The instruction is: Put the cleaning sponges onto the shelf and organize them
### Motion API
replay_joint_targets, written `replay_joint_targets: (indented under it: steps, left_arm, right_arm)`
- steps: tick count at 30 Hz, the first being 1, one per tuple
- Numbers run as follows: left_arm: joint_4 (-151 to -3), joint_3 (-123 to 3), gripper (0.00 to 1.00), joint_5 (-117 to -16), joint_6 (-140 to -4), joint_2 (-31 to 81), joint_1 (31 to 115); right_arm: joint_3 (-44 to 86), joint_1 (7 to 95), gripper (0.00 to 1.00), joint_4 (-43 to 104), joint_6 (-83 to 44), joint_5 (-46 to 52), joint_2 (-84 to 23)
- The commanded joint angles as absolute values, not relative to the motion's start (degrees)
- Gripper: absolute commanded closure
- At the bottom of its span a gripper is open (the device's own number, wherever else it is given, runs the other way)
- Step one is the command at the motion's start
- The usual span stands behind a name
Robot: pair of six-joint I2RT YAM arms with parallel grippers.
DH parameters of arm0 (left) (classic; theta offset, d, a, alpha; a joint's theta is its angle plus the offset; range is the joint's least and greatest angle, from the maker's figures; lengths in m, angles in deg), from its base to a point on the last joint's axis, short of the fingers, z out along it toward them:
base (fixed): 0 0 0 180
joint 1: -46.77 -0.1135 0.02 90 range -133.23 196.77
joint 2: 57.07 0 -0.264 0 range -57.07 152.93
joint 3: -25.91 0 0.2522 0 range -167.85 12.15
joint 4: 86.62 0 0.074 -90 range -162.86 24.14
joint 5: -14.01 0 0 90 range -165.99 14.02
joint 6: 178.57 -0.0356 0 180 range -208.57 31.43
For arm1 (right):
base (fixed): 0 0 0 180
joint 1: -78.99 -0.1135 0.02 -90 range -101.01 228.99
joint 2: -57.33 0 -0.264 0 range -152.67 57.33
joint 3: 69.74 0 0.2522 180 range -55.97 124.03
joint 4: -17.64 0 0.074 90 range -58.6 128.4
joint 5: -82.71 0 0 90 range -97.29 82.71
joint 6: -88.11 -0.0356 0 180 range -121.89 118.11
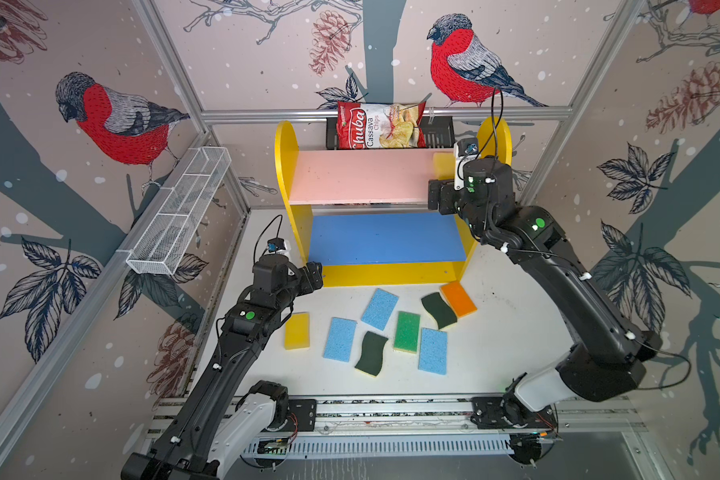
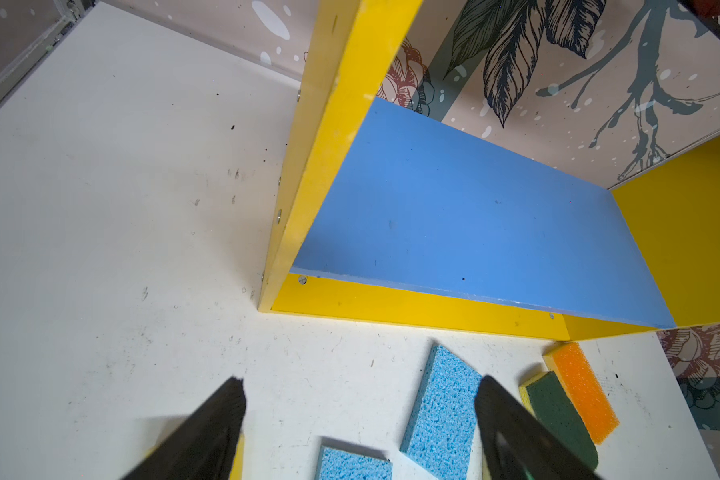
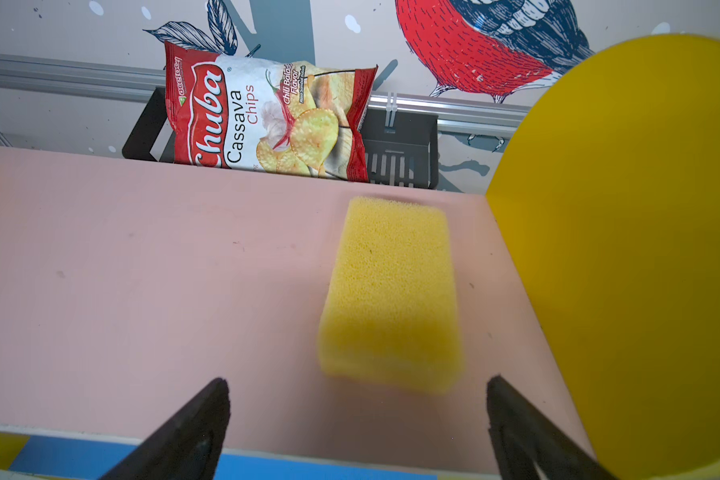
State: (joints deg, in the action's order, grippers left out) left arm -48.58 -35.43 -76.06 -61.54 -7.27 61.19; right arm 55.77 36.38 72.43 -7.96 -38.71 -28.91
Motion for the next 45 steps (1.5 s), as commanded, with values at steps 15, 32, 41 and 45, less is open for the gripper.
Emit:
replay_joint_targets:
  steps: [15,32,41,45]
  left_arm:
    - [-38.25,-31.84,0.11,-82.37,-59.78,-8.20,61.19]
    - [-36.85,-25.57,0.08,-85.70,-48.80,-7.04,61.33]
    - [-40.16,-21.34,0.08,-89.37,-37.86,-8.86,61.35]
    - [-39.47,-20.29,0.08,-92.76,-35.44,-11.63,61.30]
  right_arm:
    - [24.19,42.57,0.03,63.04,-17.62,-29.48,-9.09]
    - [-0.49,47.48,0.03,53.02,-24.86,-17.19,-2.79]
    - [-5.95,47.97,0.04,46.80,-27.29,-9.56,-6.11]
    - [-6.25,48.02,0.04,46.38,-28.38,-8.01,-9.16]
